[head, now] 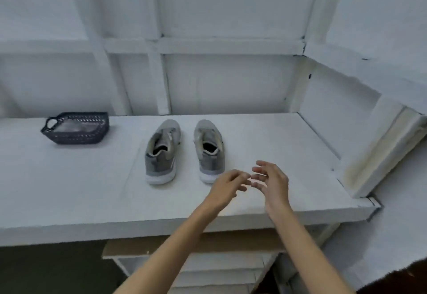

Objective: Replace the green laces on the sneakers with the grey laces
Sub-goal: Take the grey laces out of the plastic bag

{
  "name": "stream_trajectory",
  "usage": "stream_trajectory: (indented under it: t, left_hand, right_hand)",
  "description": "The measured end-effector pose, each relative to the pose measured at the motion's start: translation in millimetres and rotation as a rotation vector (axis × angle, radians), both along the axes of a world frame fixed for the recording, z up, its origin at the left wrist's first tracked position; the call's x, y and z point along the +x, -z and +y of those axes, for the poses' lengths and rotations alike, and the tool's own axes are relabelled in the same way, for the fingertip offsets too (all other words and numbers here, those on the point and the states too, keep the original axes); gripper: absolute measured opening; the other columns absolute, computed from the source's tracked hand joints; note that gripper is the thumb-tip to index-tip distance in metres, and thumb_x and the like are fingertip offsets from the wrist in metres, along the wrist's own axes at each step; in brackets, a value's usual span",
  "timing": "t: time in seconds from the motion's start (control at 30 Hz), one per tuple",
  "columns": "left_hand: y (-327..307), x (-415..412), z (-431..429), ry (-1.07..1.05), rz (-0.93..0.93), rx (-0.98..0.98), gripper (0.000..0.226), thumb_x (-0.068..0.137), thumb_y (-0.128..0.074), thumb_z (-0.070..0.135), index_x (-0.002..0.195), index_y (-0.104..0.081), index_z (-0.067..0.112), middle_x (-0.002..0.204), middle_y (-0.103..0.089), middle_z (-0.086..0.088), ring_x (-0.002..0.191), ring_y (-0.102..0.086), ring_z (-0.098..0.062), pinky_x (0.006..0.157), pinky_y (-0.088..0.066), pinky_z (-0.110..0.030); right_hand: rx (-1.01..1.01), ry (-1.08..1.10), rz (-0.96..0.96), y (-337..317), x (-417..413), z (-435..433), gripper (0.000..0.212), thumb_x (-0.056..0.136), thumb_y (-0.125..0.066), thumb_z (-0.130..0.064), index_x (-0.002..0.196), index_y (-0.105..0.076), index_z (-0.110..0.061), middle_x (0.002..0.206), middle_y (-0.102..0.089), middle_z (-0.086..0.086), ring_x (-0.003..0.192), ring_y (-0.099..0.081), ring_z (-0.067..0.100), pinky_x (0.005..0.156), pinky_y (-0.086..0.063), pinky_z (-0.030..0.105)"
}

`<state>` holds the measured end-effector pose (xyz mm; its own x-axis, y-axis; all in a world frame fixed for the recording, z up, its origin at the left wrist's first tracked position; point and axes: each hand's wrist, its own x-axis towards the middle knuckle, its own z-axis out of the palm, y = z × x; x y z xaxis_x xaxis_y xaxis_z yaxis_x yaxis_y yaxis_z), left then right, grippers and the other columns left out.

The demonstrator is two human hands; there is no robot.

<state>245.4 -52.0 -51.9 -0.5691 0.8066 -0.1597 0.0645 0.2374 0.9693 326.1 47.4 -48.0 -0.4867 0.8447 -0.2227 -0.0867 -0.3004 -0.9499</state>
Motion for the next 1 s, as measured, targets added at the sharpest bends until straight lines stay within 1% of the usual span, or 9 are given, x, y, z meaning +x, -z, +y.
stream_trajectory:
  t: [0.1, 0.23, 0.33, 0.47, 0.6, 0.7, 0.8, 0.9, 1.0]
  left_hand:
    - [-42.2, -65.2, -24.5, -0.091, 0.036, 0.083, 0.023, 0.096, -0.049, 0.029, 0.106, -0.067, 0.02, 0.101, -0.073, 0.001, 0.099, -0.067, -0.016, 0.089, -0.051, -0.035]
    - [-79.6, -155.2, -71.3, -0.193, 0.068, 0.077, 0.02, 0.099, -0.046, 0.017, 0.105, -0.064, 0.015, 0.1, -0.071, -0.002, 0.086, -0.065, -0.013, 0.076, -0.048, -0.026]
    - [-92.6, -215.7, -112.2, -0.285, 0.081, 0.042, 0.02, 0.097, -0.047, 0.015, 0.105, -0.066, 0.013, 0.097, -0.071, -0.002, 0.083, -0.064, -0.013, 0.075, -0.049, -0.024]
    - [-84.1, -270.9, -160.9, -0.422, 0.05, -0.019, 0.025, 0.098, -0.045, 0.018, 0.11, -0.066, 0.012, 0.101, -0.072, -0.001, 0.088, -0.065, -0.015, 0.081, -0.048, -0.029]
    - [-58.6, -307.8, -195.8, -0.566, 0.029, -0.09, 0.023, 0.098, -0.045, 0.018, 0.105, -0.067, 0.014, 0.102, -0.072, -0.001, 0.091, -0.063, -0.016, 0.084, -0.048, -0.033]
    - [-38.8, -332.8, -217.2, -0.663, 0.014, -0.149, 0.022, 0.097, -0.046, 0.017, 0.104, -0.067, 0.014, 0.1, -0.071, -0.002, 0.088, -0.061, -0.016, 0.075, -0.046, -0.029]
    - [-23.6, -357.9, -240.2, -0.74, 0.02, -0.243, 0.02, 0.093, -0.05, 0.017, 0.102, -0.067, 0.014, 0.099, -0.07, -0.002, 0.082, -0.058, -0.014, 0.064, -0.041, -0.024]
    - [-13.7, -386.4, -258.4, -0.842, 0.059, -0.31, 0.016, 0.089, -0.055, 0.02, 0.094, -0.07, 0.014, 0.101, -0.071, -0.005, 0.086, -0.062, -0.02, 0.067, -0.044, -0.026]
    - [-11.7, -419.6, -266.8, -0.937, 0.2, -0.42, 0.017, 0.088, -0.055, 0.022, 0.083, -0.068, 0.013, 0.095, -0.069, -0.009, 0.089, -0.063, -0.029, 0.071, -0.044, -0.03]
  right_hand:
    - [0.006, -0.08, 0.103, -45.9, -71.2, -16.9, 0.02, 0.095, -0.047, -0.006, 0.1, -0.066, -0.003, 0.085, -0.065, 0.011, 0.072, -0.062, 0.024, 0.059, -0.051, 0.029]
    - [-0.035, -0.224, 0.203, -80.7, -169.7, -50.9, 0.018, 0.094, -0.046, -0.003, 0.091, -0.064, -0.004, 0.079, -0.062, 0.011, 0.065, -0.06, 0.022, 0.058, -0.051, 0.029]
    - [-0.054, -0.349, 0.203, -89.1, -234.2, -81.6, 0.017, 0.095, -0.047, -0.005, 0.089, -0.063, -0.005, 0.082, -0.062, 0.011, 0.065, -0.058, 0.023, 0.058, -0.05, 0.029]
    - [-0.053, -0.504, 0.108, -77.8, -298.6, -122.3, 0.017, 0.096, -0.048, -0.008, 0.097, -0.064, -0.003, 0.088, -0.064, 0.014, 0.07, -0.06, 0.025, 0.061, -0.051, 0.031]
    - [-0.031, -0.67, -0.031, -57.1, -347.9, -147.4, 0.018, 0.095, -0.05, -0.009, 0.1, -0.067, -0.005, 0.094, -0.065, 0.014, 0.074, -0.061, 0.026, 0.061, -0.051, 0.032]
    - [0.016, -0.733, -0.118, -49.0, -382.1, -159.4, 0.017, 0.093, -0.055, -0.011, 0.103, -0.067, -0.005, 0.093, -0.064, 0.012, 0.075, -0.06, 0.027, 0.06, -0.051, 0.031]
    - [0.096, -0.76, -0.202, -39.4, -415.7, -166.4, 0.018, 0.091, -0.054, -0.007, 0.103, -0.067, -0.005, 0.092, -0.063, 0.01, 0.069, -0.059, 0.024, 0.055, -0.048, 0.028]
    - [0.183, -0.775, -0.274, -32.9, -448.3, -166.2, 0.016, 0.086, -0.056, -0.007, 0.097, -0.068, -0.004, 0.087, -0.062, 0.009, 0.065, -0.057, 0.023, 0.051, -0.045, 0.027]
    - [0.372, -0.777, -0.349, -30.8, -480.9, -168.0, 0.01, 0.083, -0.057, -0.01, 0.075, -0.064, -0.011, 0.076, -0.06, 0.005, 0.064, -0.052, 0.023, 0.054, -0.041, 0.027]
